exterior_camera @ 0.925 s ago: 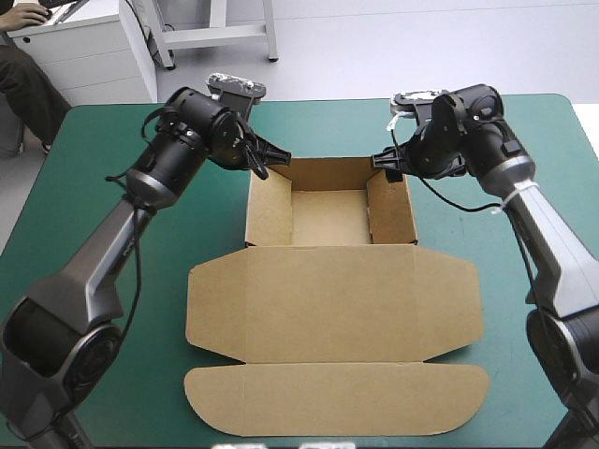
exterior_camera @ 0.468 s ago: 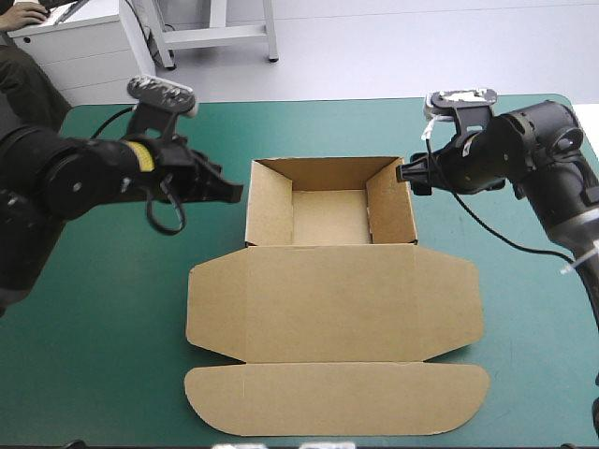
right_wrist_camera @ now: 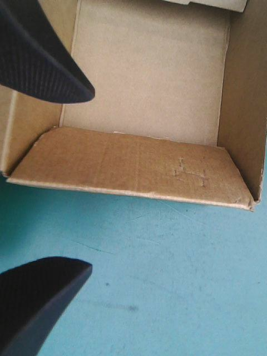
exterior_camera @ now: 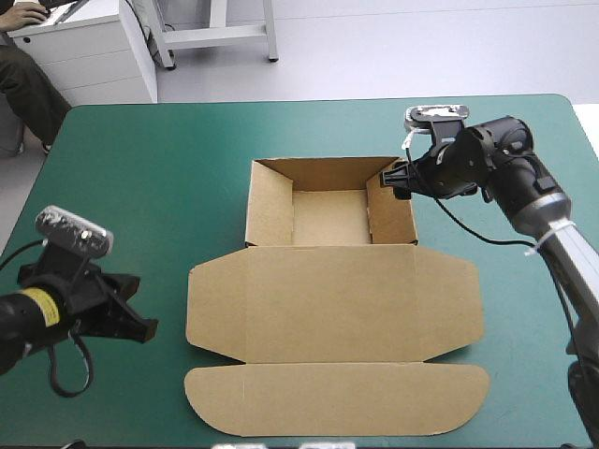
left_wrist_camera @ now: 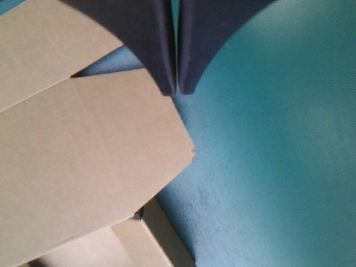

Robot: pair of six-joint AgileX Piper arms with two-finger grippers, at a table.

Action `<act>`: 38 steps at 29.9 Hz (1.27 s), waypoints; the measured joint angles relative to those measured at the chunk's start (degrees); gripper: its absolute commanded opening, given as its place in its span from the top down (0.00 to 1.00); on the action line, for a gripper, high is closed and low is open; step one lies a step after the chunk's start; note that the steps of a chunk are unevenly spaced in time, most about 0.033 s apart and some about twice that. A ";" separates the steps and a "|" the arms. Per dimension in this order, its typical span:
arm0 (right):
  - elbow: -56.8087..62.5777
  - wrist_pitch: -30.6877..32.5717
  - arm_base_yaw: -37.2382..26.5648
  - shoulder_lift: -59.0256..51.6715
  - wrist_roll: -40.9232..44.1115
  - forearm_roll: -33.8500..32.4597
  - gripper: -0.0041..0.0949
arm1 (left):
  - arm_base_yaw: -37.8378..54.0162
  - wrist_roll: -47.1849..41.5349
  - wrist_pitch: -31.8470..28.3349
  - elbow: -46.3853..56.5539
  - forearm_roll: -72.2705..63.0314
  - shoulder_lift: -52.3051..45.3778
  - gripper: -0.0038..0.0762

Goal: Fold the box

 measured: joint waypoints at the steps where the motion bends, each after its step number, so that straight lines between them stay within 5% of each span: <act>1: 0.00 -0.30 0.00 1.27 0.00 0.00 0.25 | 0.00 0.00 0.00 2.34 0.50 -1.95 0.96; 11: 0.00 -3.46 -2.48 11.91 0.35 2.72 0.25 | 0.00 -0.93 -0.44 20.50 0.80 -16.27 0.96; 22: 0.00 -3.09 -4.52 16.50 -3.00 7.64 0.26 | 0.00 -2.13 -3.14 26.41 0.85 -23.77 0.96; 25: 0.00 -2.14 -4.52 17.28 -4.24 7.96 0.41 | 0.00 -2.13 -3.27 26.61 0.85 -24.03 0.96; 30: 0.00 -1.08 -4.52 17.88 -5.29 8.84 0.98 | 0.00 -2.13 -3.51 26.61 0.91 -24.03 0.96; 38: -2.29 0.94 -4.52 18.30 -6.50 8.49 0.96 | 0.00 -2.18 -3.51 26.61 1.29 -24.03 0.96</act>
